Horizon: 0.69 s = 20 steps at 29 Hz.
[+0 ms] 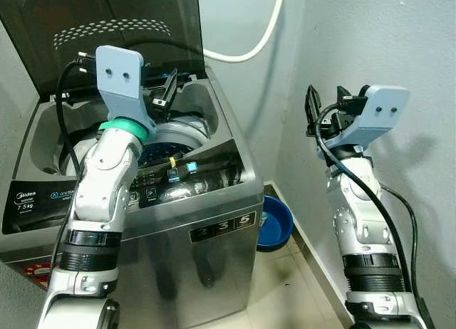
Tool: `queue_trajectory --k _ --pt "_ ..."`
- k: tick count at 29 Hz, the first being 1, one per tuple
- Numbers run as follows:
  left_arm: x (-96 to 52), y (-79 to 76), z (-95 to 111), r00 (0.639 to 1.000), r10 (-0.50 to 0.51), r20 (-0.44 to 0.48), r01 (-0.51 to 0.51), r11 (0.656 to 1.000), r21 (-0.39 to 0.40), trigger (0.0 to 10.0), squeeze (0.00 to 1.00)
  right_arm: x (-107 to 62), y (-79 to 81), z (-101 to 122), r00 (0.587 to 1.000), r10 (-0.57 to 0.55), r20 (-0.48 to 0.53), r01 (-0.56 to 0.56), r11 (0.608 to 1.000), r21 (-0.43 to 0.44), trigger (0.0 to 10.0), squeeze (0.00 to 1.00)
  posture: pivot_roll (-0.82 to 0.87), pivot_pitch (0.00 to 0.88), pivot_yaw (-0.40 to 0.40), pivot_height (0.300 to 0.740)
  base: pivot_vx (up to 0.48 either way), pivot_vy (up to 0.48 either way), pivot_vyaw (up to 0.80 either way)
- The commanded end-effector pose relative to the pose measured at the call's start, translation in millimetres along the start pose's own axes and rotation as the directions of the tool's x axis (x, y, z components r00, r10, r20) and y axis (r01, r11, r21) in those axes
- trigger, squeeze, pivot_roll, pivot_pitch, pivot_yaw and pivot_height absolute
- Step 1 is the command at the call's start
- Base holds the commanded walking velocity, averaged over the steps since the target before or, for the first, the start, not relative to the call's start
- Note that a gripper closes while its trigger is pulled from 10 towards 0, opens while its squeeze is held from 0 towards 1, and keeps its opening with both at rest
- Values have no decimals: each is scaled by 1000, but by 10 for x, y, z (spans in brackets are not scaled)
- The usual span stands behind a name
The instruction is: Clothes washing
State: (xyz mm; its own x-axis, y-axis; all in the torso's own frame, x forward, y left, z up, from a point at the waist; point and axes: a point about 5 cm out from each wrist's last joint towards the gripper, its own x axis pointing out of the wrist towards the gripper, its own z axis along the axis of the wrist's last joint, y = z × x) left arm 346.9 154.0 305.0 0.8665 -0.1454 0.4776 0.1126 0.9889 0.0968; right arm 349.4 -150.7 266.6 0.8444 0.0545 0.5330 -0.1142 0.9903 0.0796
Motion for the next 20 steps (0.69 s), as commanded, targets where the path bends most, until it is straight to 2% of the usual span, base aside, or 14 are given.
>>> queue_trajectory --k 1,20 --pt "-27 26 -39 1000 18 -15 -18 1000 -8 10000 0 13 43 -25 1000 11 -12 -11 1000 11 10000 0 44 0 54 740 0 0 0" --pt "-29 5 -59 1000 5 -30 -5 1000 -19 10000 0 -3 62 -57 999 25 -23 -25 1000 -12 10000 0 38 0 60 740 0 0 0"
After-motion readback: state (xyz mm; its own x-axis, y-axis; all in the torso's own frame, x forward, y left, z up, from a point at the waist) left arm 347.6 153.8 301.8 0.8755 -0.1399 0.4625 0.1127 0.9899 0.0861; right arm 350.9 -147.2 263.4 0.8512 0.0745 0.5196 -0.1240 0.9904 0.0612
